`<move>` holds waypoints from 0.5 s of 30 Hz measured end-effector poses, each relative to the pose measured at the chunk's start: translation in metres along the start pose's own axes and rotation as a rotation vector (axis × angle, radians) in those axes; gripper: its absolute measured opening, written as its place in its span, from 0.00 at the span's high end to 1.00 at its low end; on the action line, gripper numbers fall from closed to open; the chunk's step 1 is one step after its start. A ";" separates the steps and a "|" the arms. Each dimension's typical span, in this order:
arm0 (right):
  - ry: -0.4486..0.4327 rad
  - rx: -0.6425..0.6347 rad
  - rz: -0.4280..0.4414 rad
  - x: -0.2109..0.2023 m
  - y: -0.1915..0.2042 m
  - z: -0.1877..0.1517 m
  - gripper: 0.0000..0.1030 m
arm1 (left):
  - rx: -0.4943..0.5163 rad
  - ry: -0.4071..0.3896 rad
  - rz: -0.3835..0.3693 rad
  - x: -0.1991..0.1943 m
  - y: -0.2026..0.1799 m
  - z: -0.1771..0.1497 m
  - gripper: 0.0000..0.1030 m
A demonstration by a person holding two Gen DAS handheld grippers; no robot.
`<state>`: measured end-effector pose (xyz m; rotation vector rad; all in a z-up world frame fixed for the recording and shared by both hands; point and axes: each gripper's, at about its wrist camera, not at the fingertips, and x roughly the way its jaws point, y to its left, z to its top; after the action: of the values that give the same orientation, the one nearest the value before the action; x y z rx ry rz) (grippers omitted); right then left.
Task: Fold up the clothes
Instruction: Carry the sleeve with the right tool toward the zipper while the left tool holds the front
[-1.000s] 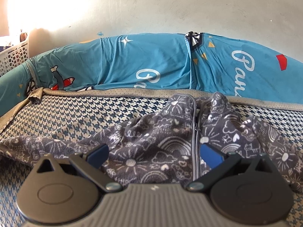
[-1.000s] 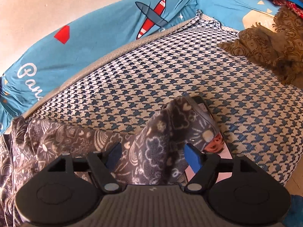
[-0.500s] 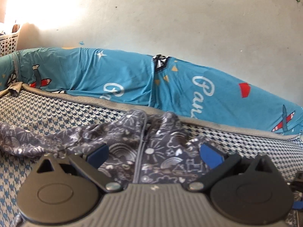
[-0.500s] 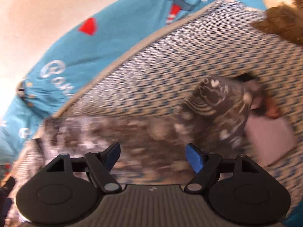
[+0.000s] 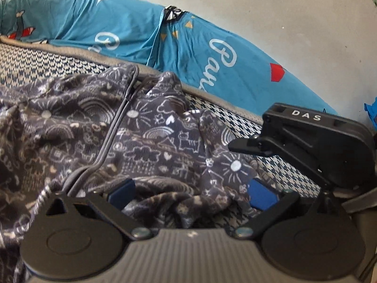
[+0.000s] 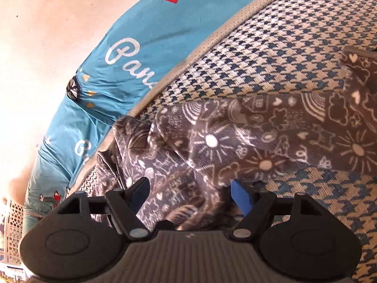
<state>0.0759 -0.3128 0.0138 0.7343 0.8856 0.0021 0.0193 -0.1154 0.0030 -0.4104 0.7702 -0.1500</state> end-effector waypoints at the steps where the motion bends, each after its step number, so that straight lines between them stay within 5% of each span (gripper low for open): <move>1: 0.000 -0.006 0.004 0.000 0.000 0.001 0.25 | -0.007 0.003 0.007 0.000 0.002 0.001 0.00; 8: -0.070 -0.178 -0.068 -0.008 0.002 0.008 0.24 | -0.075 0.042 -0.030 -0.006 0.017 0.018 0.00; 15: -0.187 -0.199 -0.066 -0.015 -0.001 0.011 0.24 | -0.087 0.108 -0.152 -0.014 0.007 0.010 0.00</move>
<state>0.0731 -0.3244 0.0279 0.5098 0.7188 -0.0363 0.0163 -0.1018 0.0157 -0.5468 0.8536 -0.2832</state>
